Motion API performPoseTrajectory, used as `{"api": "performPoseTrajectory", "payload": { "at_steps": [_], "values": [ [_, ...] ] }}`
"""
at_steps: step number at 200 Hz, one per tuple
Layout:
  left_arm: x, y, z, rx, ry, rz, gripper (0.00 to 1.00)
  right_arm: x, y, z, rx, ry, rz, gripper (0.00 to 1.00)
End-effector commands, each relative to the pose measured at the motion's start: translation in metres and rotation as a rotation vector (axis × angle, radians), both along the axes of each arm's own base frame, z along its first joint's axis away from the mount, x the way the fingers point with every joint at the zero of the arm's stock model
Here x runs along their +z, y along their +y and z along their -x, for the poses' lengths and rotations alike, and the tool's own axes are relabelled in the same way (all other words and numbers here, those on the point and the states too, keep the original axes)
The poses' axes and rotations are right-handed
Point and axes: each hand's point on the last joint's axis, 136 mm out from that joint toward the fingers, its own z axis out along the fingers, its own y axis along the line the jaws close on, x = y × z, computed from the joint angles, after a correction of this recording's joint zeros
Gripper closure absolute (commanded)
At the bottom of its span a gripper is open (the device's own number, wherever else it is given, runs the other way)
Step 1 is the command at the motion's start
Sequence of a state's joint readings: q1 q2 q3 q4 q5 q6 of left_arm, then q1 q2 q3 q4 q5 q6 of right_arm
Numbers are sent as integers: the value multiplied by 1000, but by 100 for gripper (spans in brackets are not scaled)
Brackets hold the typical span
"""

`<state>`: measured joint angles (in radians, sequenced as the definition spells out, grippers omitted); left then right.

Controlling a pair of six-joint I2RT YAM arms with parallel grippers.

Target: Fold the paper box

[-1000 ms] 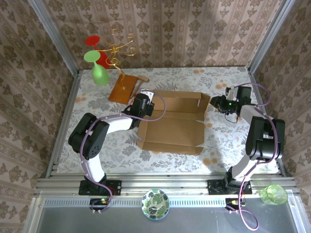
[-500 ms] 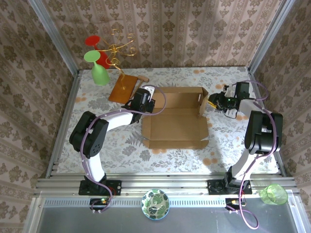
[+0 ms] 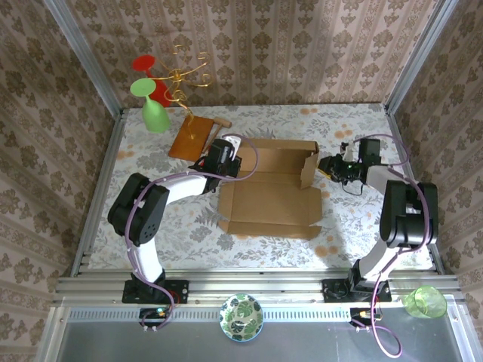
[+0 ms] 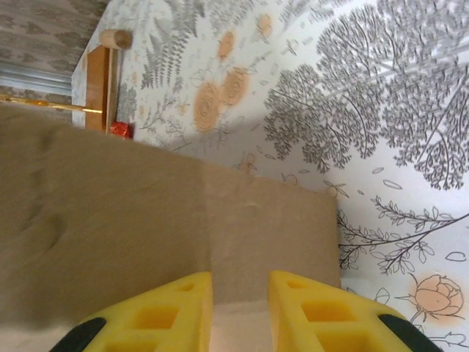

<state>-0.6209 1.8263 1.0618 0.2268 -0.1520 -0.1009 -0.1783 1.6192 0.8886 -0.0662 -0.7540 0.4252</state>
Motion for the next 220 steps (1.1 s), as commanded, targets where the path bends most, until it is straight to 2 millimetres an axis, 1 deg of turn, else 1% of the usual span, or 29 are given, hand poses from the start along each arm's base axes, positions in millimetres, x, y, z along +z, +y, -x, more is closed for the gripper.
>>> {"api": "performPoseTrajectory", "payload": {
  "at_steps": [1, 21, 41, 61, 77, 103, 170, 188, 220],
  "values": [
    [-3, -3, 3, -37, 8, -23, 100, 12, -2, 2, 44, -119, 108, 73],
    [-5, -3, 2, -41, 13, -31, 100, 11, -2, 7, 64, -131, 147, 72],
    [-5, -3, 2, -47, 13, -33, 100, 10, -1, 11, 91, -134, 187, 69],
    [-5, -4, 2, -57, 13, -35, 100, 9, 1, 9, 116, -136, 201, 66],
    [-6, -5, 2, -66, 14, -39, 100, 10, 7, 6, 150, -139, 212, 64],
    [-6, -6, 3, -77, 14, -45, 100, 9, 13, 6, 193, -138, 242, 62],
    [-6, -4, 1, -82, 15, -49, 100, 8, 20, 9, 233, -144, 297, 57],
    [-7, -5, 1, -85, 17, -50, 100, 7, 21, 9, 247, -143, 324, 55],
    [-6, -5, 1, -90, 16, -48, 100, 8, 20, 2, 255, -150, 362, 52]
  ]
}}
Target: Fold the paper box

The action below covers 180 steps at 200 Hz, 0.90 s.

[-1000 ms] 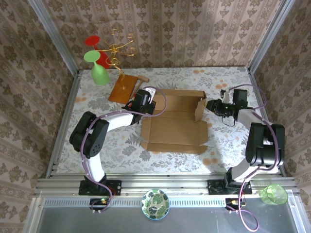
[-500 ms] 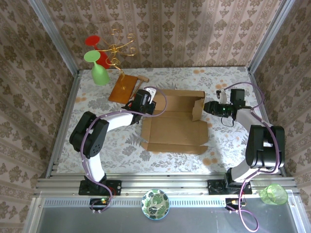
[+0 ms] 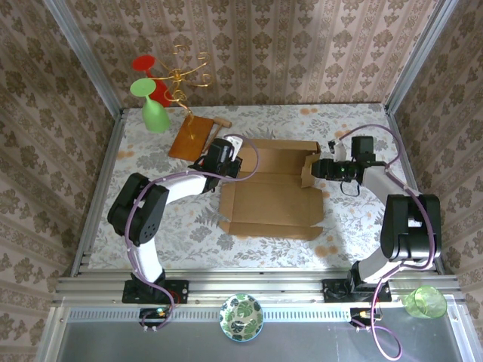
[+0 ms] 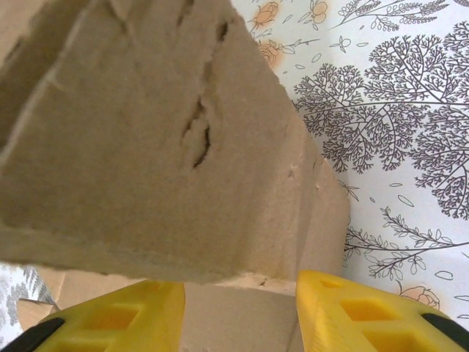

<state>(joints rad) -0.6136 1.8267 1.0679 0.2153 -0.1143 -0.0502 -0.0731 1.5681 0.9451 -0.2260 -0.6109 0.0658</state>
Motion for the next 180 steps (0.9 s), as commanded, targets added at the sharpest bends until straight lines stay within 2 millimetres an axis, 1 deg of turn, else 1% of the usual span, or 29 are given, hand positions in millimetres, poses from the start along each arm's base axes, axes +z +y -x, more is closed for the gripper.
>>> {"api": "performPoseTrajectory", "payload": {
  "at_steps": [1, 16, 28, 53, 72, 104, 132, 155, 180],
  "values": [
    [-6, -3, 0, -37, 17, -27, 100, 2, -2, -8, 17, -16, 60, 52],
    [-7, -3, 1, -43, 18, -31, 100, 4, 0, -12, 27, -27, 83, 51],
    [-6, -3, 1, -45, 16, -31, 100, 3, 2, -14, 34, -26, 96, 49],
    [-6, -3, 1, -47, 17, -36, 100, 0, 2, -20, 16, -40, 145, 48],
    [-7, -4, 1, -48, 19, -36, 100, -3, -1, -25, -25, -58, 193, 50],
    [-6, -6, -1, -49, 18, -36, 100, -3, -5, -31, -77, -94, 263, 52],
    [-7, -7, -1, -50, 20, -37, 100, -6, 0, -35, -85, -103, 302, 54],
    [-7, -9, -2, -52, 20, -35, 100, -9, 1, -39, -98, -102, 362, 61],
    [-7, -9, -3, -48, 23, -34, 100, -14, -2, -41, -117, -70, 413, 73]
  ]
}}
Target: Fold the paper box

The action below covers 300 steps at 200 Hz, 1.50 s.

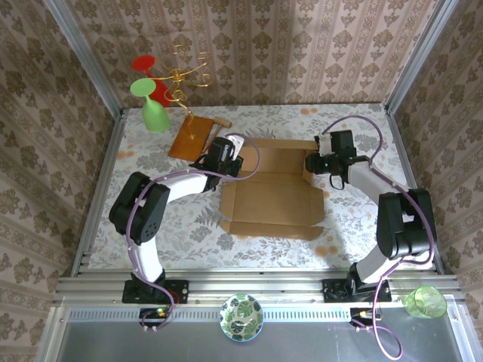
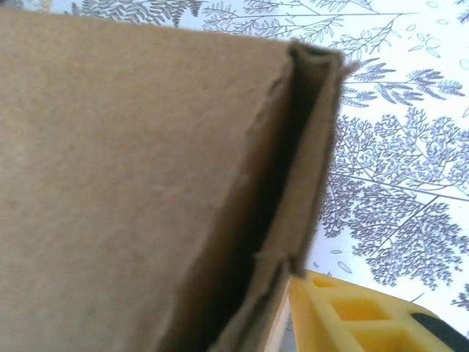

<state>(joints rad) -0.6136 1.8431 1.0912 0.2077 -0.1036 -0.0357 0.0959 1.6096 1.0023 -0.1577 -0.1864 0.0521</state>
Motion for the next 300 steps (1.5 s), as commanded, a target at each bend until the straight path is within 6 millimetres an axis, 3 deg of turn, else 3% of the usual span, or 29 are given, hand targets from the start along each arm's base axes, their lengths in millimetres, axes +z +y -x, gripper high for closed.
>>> {"api": "performPoseTrajectory", "payload": {
  "at_steps": [1, 32, 66, 120, 164, 185, 228, 243, 264, 300],
  "values": [
    [-7, -5, 1, -32, 24, -29, 100, -7, -4, -7, -35, 20, 76, 74],
    [-7, -6, 0, -28, 26, -28, 100, -18, -1, -3, -49, 59, 193, 84],
    [-8, -5, 0, -25, 31, -32, 100, -17, -13, -2, -131, 55, 308, 100],
    [-8, -6, -1, -5, 43, -26, 100, -13, -21, -1, -228, 56, 415, 100],
    [-9, -8, -1, -9, 60, -22, 100, -15, -11, -4, -227, 74, 372, 100],
    [-9, -8, -1, -11, 68, -18, 100, -18, -5, -8, -214, 82, 340, 89],
    [-10, -6, -1, -9, 79, -19, 100, -18, -4, -16, -218, 87, 336, 83],
    [-10, -6, -3, -6, 81, -18, 100, -21, -5, -17, -226, 99, 348, 85],
    [-12, -2, -4, 9, 90, -31, 100, -21, -14, -16, -274, 110, 387, 100],
    [-17, 14, -7, 89, 107, -91, 100, -19, -27, -10, -340, 127, 434, 100]
  ]
}}
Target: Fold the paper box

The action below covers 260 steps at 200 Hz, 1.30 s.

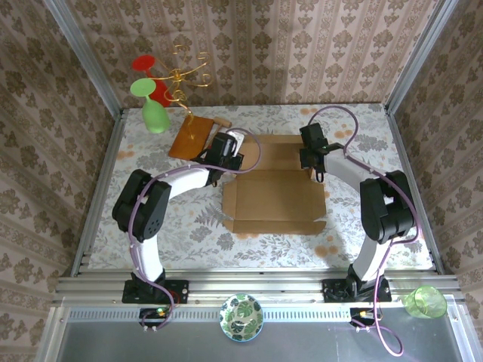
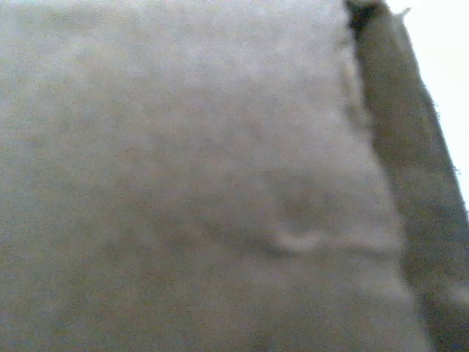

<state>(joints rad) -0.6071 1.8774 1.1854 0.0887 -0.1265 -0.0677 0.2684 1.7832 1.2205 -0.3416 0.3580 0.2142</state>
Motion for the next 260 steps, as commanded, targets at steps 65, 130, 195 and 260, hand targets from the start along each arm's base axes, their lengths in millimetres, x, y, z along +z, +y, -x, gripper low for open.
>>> {"api": "performPoseTrajectory", "payload": {
  "at_steps": [65, 130, 195, 260],
  "values": [
    [-19, 11, -2, 73, 15, -154, 100, -13, -2, 14, -43, 93, 28, 100],
    [-21, 8, -11, 8, 39, 3, 70, -20, 7, 14, 2, 111, -5, 100],
    [-26, 25, -19, 110, 50, -96, 100, -22, 10, 12, -1, 126, -22, 100],
    [-28, 20, -14, 111, 50, -185, 88, -32, 12, 17, -23, 167, -42, 100]
  ]
}}
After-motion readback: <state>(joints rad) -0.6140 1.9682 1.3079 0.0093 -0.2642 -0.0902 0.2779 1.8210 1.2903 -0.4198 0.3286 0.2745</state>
